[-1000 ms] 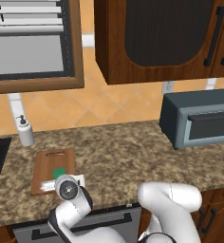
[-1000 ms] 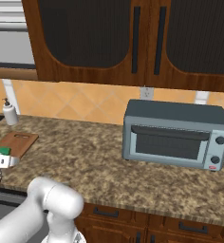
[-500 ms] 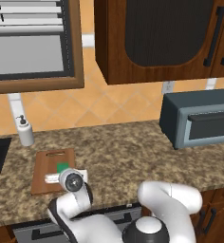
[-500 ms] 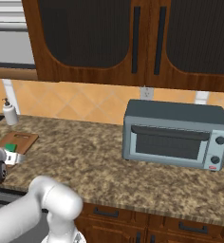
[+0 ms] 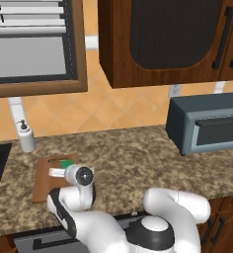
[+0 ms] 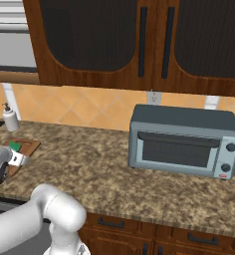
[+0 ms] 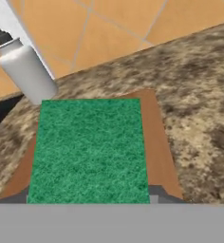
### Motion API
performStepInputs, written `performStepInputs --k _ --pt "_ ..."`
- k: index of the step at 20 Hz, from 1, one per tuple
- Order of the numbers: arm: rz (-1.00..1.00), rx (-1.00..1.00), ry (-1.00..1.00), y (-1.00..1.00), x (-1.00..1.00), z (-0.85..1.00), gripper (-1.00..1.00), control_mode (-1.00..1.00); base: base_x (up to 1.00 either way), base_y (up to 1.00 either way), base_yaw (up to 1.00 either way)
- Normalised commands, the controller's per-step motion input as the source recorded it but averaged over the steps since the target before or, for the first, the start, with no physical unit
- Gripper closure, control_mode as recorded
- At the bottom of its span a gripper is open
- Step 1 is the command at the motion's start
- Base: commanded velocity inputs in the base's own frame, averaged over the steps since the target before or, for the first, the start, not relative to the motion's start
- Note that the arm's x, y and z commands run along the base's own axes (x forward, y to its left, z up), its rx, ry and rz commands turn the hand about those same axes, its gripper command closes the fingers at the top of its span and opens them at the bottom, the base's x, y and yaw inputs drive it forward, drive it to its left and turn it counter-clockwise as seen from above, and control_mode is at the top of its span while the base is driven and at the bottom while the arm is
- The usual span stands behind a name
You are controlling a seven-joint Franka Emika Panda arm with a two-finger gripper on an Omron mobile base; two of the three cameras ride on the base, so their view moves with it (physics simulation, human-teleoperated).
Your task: Pick up the sponge from the counter and clean the cutting board by briefly scrubbing or pressing down on the cutting board. Once finished, release the sponge.
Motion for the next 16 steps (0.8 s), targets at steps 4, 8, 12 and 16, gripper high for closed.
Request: performStepInputs --k 4,8,12,16 --pt "-0.05 0.1 0.13 0.0 0.02 0.88 1.0 -1.0 0.0 0.0 0.0" --pt "-0.08 0.03 0.17 0.08 0.0 0.83 1.0 -1.0 0.0 0.0 0.0" --pt "-0.02 0.0 0.58 0.14 0.09 0.55 1.0 -1.0 0.0 0.0 0.0" --pt "0.0 0.0 0.5 0.01 0.01 0.58 1.0 -1.0 0.0 0.0 0.0"
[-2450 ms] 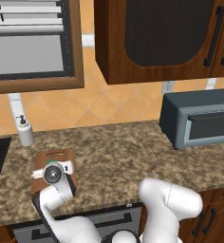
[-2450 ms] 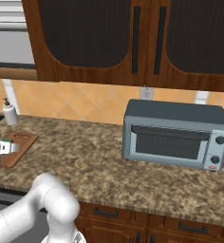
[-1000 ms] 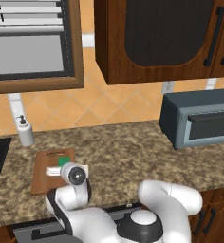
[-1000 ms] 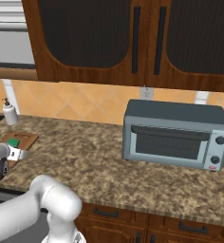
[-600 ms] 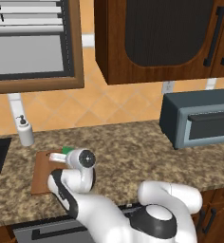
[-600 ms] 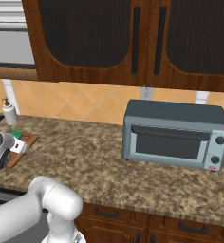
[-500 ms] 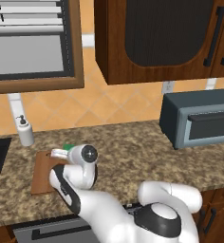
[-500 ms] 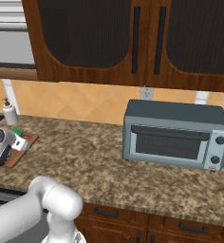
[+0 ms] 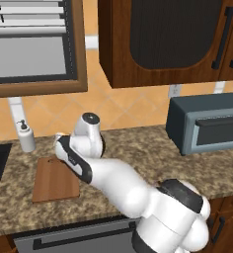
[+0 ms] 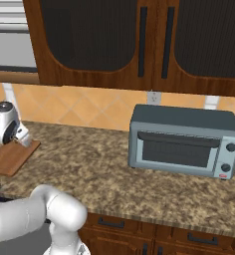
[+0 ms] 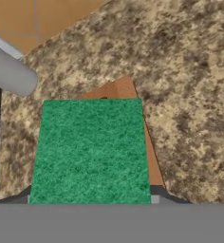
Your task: Pick up the sponge from the counter and clean the cutting board by briefly scrubbing or pressing down on the cutting board. Once finished, release the sponge.
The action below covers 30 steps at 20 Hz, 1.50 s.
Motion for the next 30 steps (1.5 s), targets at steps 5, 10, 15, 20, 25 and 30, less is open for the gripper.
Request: performStepInputs --k 5,10,15,20,25,30 --pt "0.01 0.0 0.21 0.07 0.0 -0.09 1.0 -1.0 0.0 0.0 0.0" --pt "0.04 -0.03 0.01 0.0 0.12 -0.48 1.0 -1.0 0.0 0.0 0.0" --pt "0.0 -0.04 0.04 0.0 0.39 -0.29 1.0 -1.0 0.0 0.0 0.0" --pt "0.0 0.0 0.34 0.0 0.38 -0.05 1.0 -1.0 0.0 0.0 0.0" --pt "0.0 -0.05 0.1 0.23 0.06 -0.37 1.0 -1.0 0.0 0.0 0.0" --pt "0.0 -0.07 0.02 0.12 0.22 -0.3 1.0 -1.0 0.0 0.0 0.0"
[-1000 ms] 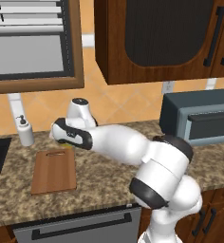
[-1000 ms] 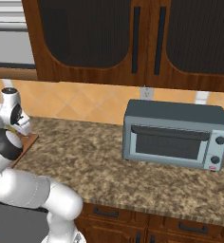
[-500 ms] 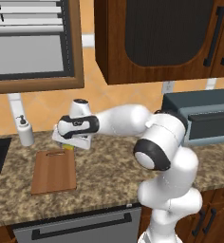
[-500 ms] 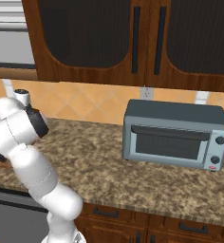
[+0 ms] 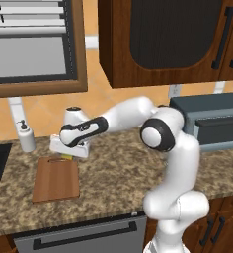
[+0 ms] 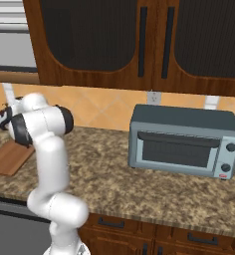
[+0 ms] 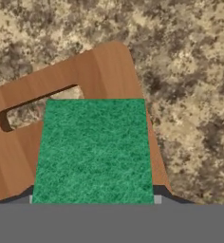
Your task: Pick up the sponge from the counter and clean the cutting board by briefly scrubbing or pressing down on the cutting board. Once finished, release the sponge.
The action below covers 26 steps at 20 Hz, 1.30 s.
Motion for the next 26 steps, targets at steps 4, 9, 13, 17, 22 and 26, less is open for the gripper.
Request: performStepInputs --k 4,9,13,17,22,26 --pt "0.0 0.0 0.29 0.0 0.5 -0.1 1.0 -1.0 0.0 0.0 0.0" --pt "0.02 0.0 0.18 0.0 0.18 -0.42 1.0 -1.0 0.0 0.0 0.0" --pt "0.05 -0.01 0.0 0.0 0.0 -0.59 1.0 -1.0 0.0 0.0 0.0" --pt "0.08 0.0 0.0 0.0 -0.03 -0.65 1.0 -1.0 0.0 0.0 0.0" --pt "0.06 0.14 -0.02 0.0 -0.46 -0.67 1.0 -1.0 0.0 0.0 0.0" --pt "0.0 0.22 0.11 0.01 -0.38 -0.61 1.0 -1.0 0.0 0.0 0.0"
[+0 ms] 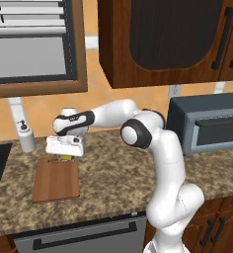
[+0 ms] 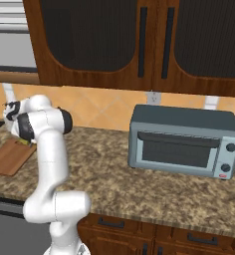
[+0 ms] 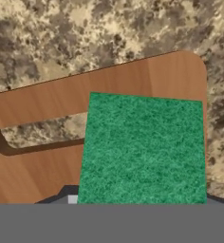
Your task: Pick up the sponge from the counter and clean the cutting board by briefly scrubbing or pressing down on the cutting board. Once finished, release the sponge.
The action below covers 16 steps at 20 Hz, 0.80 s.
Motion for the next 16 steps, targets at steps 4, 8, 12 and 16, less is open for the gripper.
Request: performStepInputs --k 4,8,12,16 --pt "0.02 0.07 0.16 0.14 -0.51 -0.78 1.0 -1.0 0.0 0.0 0.0" --pt "0.03 0.0 0.11 0.31 -0.68 -0.86 1.0 -1.0 0.0 0.0 0.0" --pt "0.03 0.0 0.17 0.39 -0.5 -0.8 1.0 -1.0 0.0 0.0 0.0" --pt "0.04 0.0 0.12 0.21 -0.85 -0.77 1.0 -1.0 0.0 0.0 0.0"
